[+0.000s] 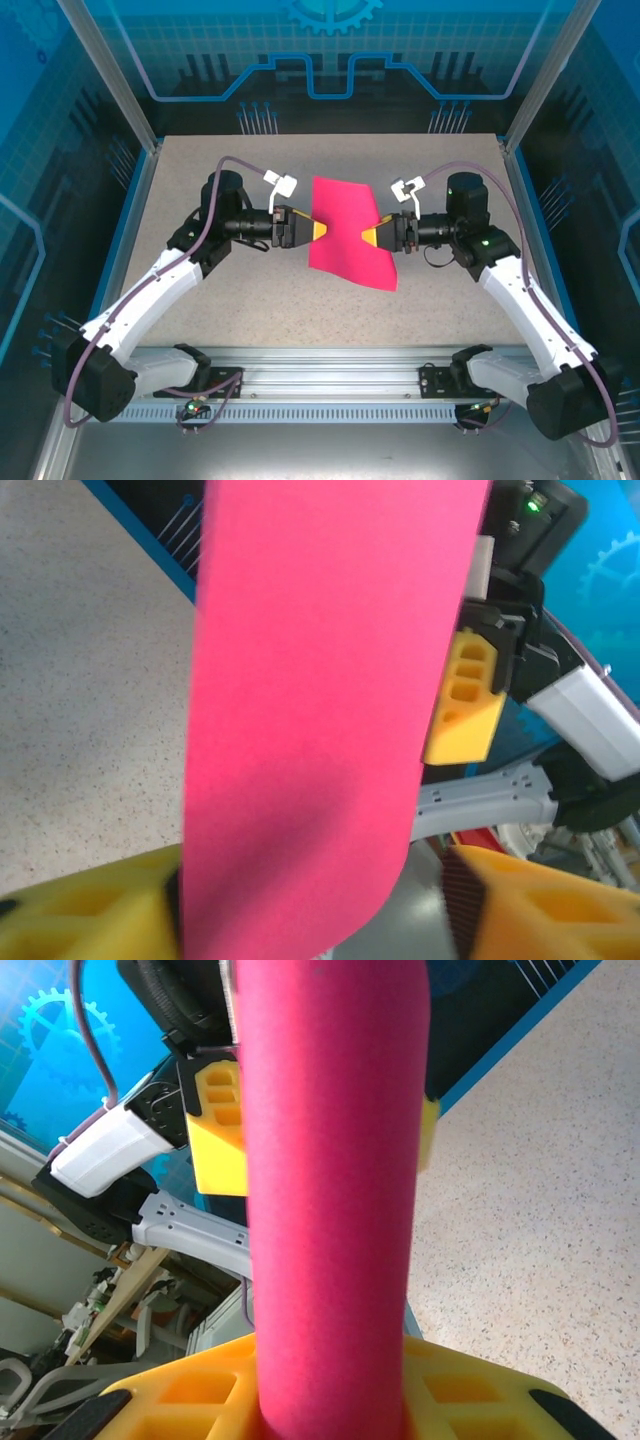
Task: Fold a paper plane with a square sheet of paper (fold left side to right side)
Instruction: Place a square sheet of paper at the center of the table.
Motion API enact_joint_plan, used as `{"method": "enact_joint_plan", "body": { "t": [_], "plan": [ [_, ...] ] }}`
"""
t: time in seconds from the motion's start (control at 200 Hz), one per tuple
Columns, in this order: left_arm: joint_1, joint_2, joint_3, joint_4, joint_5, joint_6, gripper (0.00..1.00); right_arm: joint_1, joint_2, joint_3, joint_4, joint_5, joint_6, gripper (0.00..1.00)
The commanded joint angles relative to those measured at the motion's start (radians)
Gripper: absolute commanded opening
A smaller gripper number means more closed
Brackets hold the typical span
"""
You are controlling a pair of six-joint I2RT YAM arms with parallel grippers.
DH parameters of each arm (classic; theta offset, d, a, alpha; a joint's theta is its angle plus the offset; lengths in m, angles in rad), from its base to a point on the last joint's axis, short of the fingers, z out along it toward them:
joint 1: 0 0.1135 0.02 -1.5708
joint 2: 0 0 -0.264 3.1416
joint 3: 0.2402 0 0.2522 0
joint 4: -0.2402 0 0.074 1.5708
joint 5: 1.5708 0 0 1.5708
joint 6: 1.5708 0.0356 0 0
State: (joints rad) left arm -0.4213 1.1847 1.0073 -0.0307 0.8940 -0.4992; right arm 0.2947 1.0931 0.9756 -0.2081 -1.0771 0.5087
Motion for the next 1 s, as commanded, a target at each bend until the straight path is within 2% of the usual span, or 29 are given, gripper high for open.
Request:
{"method": "enact_joint_plan", "body": {
  "t": [0.0, 0.155, 0.35, 0.45, 0.49, 0.545, 0.56, 0.605, 0.71, 0.77, 0.875, 0.99],
  "plan": [
    [0.009, -0.013, 0.02, -0.013, 0.039, 0.015, 0.51, 0.005, 0.01, 0.029, -0.041, 0.037, -0.029, 0.31],
    [0.01, -0.003, -0.001, -0.047, 0.002, 0.029, 0.25, -0.029, 0.02, 0.009, -0.082, 0.099, -0.047, 0.33],
    [0.01, 0.026, -0.052, -0.069, -0.08, 0.018, 0.11, -0.06, 0.045, -0.005, -0.201, 0.212, -0.121, 0.4],
    [0.009, 0.063, -0.072, -0.081, -0.123, -0.006, 0.0, -0.069, 0.067, -0.006, -0.28, 0.294, -0.165, 0.49],
    [0.009, 0.083, -0.085, -0.076, -0.133, -0.02, 0.0, -0.071, 0.078, -0.005, -0.305, 0.319, -0.18, 0.55],
    [0.009, 0.112, -0.099, -0.075, -0.157, -0.039, 0.0, -0.076, 0.088, -0.008, -0.332, 0.361, -0.195, 0.69],
    [0.01, 0.122, -0.104, -0.073, -0.162, -0.045, 0.0, -0.076, 0.092, -0.008, -0.345, 0.392, -0.198, 0.75],
    [0.01, 0.154, -0.114, -0.076, -0.182, -0.058, 0.0, -0.077, 0.101, 0.0, -0.395, 0.492, -0.21, 0.82],
    [0.01, 0.248, -0.136, -0.097, -0.24, -0.071, 0.0, -0.077, 0.146, 0.022, -0.507, 0.706, -0.24, 0.85],
    [0.01, 0.323, -0.137, -0.11, -0.258, -0.072, 0.0, -0.077, 0.175, 0.017, -0.528, 0.766, -0.241, 0.86],
    [0.009, 0.442, -0.141, -0.08, -0.255, -0.077, 0.0, -0.072, 0.206, -0.027, -0.48, 0.756, -0.22, 0.86],
    [0.011, 0.51, -0.135, -0.073, -0.312, -0.066, 0.0, -0.053, 0.248, -0.07, -0.388, 0.717, -0.17, 0.86]
  ]
}}
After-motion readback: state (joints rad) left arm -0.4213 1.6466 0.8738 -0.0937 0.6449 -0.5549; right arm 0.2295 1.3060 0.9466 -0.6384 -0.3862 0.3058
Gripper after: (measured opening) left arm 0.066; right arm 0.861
